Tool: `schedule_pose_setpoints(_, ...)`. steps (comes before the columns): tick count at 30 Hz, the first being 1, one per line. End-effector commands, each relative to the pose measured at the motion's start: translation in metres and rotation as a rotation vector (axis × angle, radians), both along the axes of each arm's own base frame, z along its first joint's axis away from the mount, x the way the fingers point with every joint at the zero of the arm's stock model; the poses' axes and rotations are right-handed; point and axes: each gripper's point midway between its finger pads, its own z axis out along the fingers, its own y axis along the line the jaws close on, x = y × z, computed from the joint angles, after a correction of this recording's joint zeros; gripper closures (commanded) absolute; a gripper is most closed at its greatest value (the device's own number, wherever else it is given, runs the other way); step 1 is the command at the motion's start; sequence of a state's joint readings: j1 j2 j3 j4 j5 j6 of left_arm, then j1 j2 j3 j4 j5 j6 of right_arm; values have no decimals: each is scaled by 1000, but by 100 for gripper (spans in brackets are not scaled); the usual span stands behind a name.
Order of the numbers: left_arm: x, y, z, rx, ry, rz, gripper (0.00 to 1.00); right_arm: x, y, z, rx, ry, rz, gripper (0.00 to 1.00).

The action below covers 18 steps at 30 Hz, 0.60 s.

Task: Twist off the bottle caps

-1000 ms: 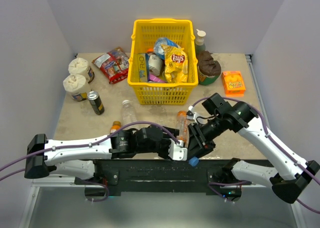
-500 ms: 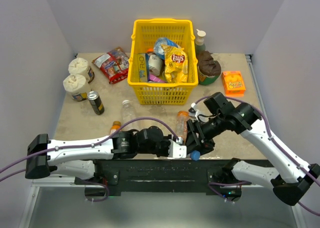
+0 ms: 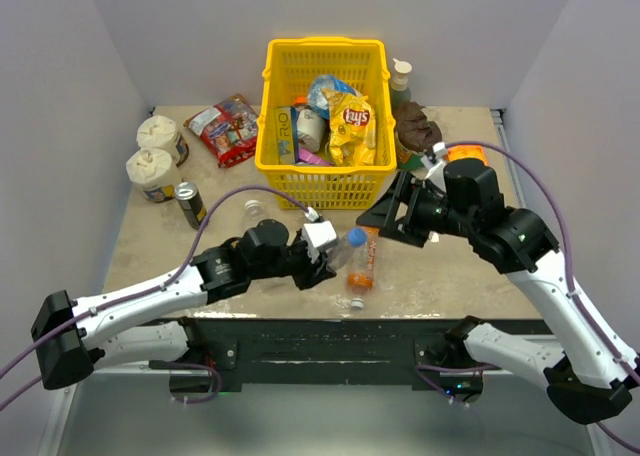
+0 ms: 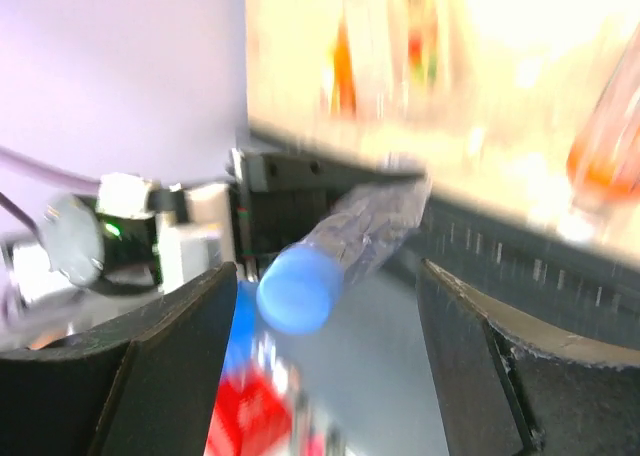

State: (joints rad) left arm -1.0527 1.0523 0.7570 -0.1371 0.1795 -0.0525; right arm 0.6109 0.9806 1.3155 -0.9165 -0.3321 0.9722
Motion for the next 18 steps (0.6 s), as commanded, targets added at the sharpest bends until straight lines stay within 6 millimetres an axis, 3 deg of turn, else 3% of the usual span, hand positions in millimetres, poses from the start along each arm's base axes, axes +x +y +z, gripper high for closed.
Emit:
schedule_pose_setpoints(1, 28, 12, 21, -93, 209, 175, 68, 70, -15, 52, 55, -257, -313, 25)
schedule_pose_setpoints(3, 37, 10, 47, -161, 263, 218, 67, 90, -14, 83, 124, -374, -399, 27)
schedule_pose_setpoints(5, 43, 12, 60, -192, 320, 239, 66, 98, -3, 110, 184, -473, -410, 31)
schedule_pose_setpoints(6, 45, 10, 77, -223, 327, 231, 66, 100, -1, 122, 191, -510, -411, 33)
schedule_pose_setpoints(9, 44, 9, 88, -267, 432, 197, 65, 113, 20, 125, 98, -540, -343, 36)
schedule_pose_setpoints(11, 42, 6, 96, -318, 482, 170, 65, 109, 31, 117, 6, -547, -298, 37)
schedule_pose_setpoints(18, 54, 14, 89, -312, 508, 212, 65, 103, 47, 123, -81, -631, -228, 37)
